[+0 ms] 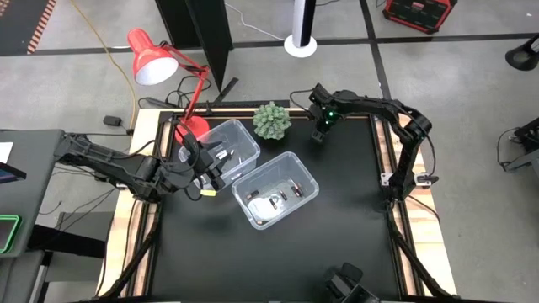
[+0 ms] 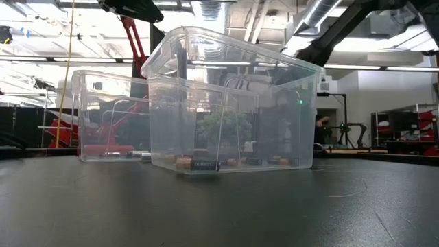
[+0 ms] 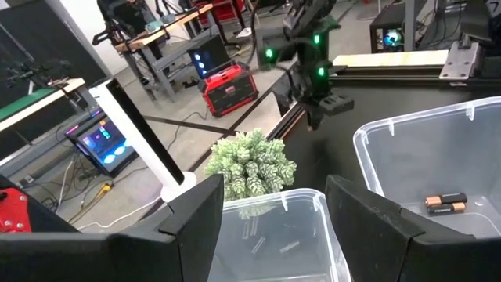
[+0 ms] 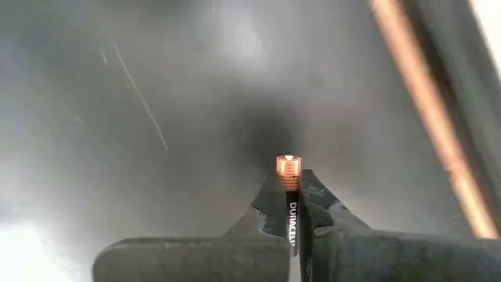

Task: Sort batteries
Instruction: Put the brown battery into the bottom transparent bin

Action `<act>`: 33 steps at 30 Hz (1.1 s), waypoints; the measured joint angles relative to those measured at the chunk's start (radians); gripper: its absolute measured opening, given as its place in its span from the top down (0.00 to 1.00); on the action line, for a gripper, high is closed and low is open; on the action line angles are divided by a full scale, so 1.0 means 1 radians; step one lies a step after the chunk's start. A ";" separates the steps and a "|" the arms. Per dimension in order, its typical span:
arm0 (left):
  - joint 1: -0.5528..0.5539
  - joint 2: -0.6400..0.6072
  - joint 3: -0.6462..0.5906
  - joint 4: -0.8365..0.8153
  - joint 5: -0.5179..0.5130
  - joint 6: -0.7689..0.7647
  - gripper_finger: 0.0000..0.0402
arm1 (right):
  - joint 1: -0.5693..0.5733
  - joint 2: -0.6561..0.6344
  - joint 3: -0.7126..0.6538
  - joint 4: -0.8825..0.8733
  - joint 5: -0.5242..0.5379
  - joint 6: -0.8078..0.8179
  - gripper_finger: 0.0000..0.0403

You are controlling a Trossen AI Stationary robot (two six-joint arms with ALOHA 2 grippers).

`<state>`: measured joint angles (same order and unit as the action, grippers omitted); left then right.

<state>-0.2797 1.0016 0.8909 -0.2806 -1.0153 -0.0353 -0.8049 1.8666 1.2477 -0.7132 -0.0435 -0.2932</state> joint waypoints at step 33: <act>0.005 0.000 0.000 -0.108 0.016 -0.120 0.45 | 0.853 -0.413 0.007 0.107 0.016 0.121 0.92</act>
<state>-0.2747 1.0016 0.8913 -0.3881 -0.9993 -0.1553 0.0484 1.4533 1.2551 -0.6067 -0.0273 -0.1722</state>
